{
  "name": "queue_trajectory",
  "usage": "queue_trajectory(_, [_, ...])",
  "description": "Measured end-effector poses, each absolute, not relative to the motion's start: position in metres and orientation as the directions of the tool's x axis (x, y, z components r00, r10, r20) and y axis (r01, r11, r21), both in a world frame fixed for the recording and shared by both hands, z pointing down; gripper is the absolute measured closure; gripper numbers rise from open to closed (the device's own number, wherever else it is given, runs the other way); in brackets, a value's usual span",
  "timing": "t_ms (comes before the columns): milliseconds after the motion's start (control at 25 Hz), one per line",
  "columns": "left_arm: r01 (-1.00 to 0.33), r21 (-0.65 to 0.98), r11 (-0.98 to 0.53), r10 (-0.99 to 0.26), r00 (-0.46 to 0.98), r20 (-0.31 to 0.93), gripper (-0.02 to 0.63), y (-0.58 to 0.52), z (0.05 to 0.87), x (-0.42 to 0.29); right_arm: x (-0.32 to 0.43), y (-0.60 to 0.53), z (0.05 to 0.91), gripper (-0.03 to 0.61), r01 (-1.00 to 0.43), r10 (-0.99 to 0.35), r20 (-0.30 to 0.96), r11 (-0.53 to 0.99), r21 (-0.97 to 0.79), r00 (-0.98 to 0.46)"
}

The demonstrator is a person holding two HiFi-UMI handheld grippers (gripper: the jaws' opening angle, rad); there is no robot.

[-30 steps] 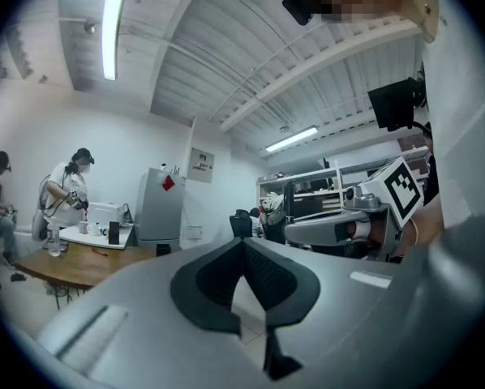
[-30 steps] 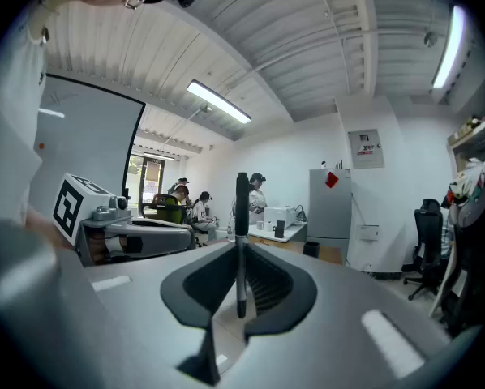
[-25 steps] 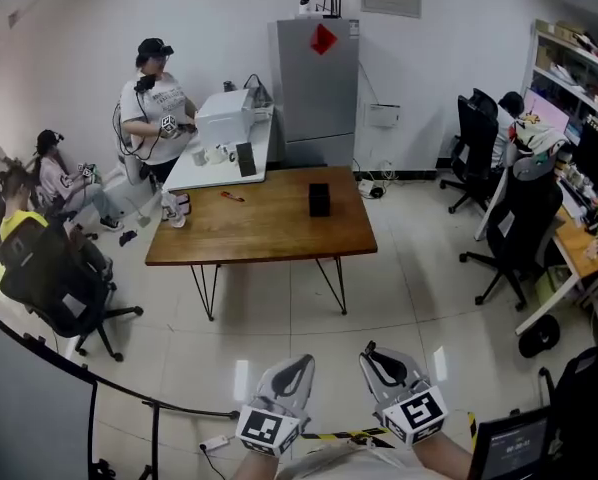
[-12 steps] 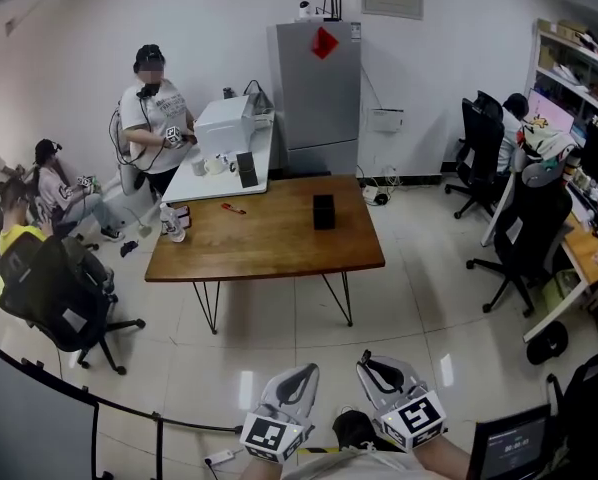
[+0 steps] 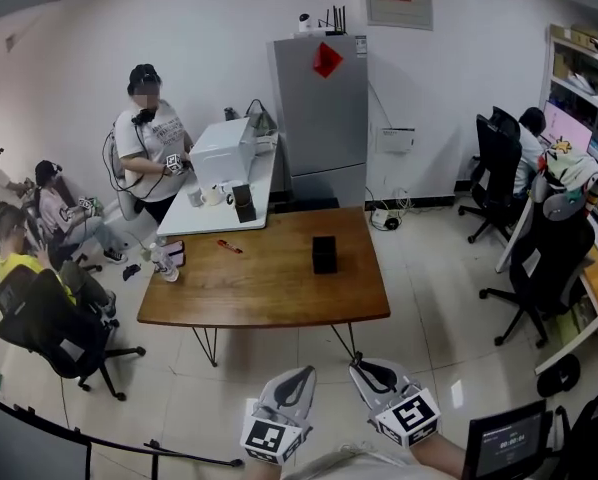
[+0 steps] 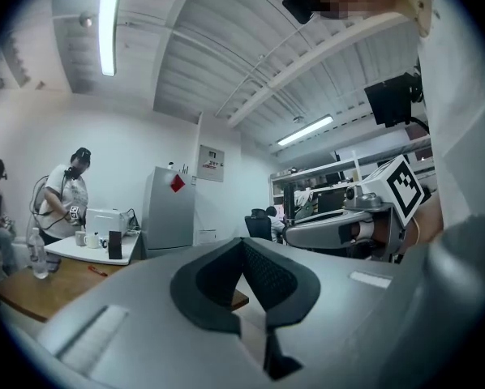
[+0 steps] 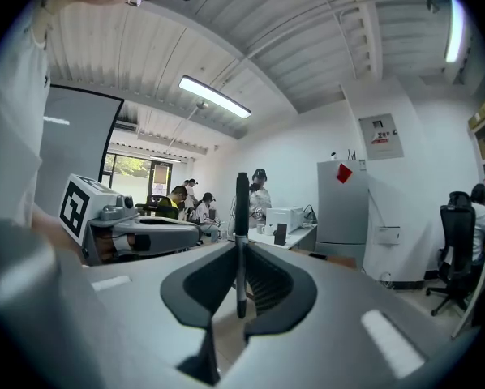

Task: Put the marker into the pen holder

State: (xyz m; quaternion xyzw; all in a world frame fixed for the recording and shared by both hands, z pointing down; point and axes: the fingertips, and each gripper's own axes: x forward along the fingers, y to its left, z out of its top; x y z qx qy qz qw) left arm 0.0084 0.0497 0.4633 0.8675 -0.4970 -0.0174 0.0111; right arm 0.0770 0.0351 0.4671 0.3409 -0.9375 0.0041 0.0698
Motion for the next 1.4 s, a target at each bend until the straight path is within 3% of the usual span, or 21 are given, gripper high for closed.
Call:
queue_trajectory(400, [-0.875, 0.053, -0.481, -0.877, 0.481, -0.011, 0.598, -0.056, 0.461, -0.012, 0.067, -0.068, 0.47, 0.541, -0.634, -0.628, 0.144, 0.773, 0.0, -0.765])
queue_trajectory(1000, [-0.814, 0.064, -0.577, -0.817, 0.577, -0.02, 0.598, -0.249, 0.453, -0.091, -0.003, -0.252, 0.467, 0.541, -0.729, -0.722, 0.137, 0.684, -0.005, -0.678])
queue_trajectory(1400, [-0.787, 0.081, -0.611, -0.79, 0.613, -0.005, 0.598, -0.32, 0.465, -0.106, -0.02, -0.326, 0.478, 0.541, -0.759, -0.746, 0.178, 0.651, -0.002, -0.641])
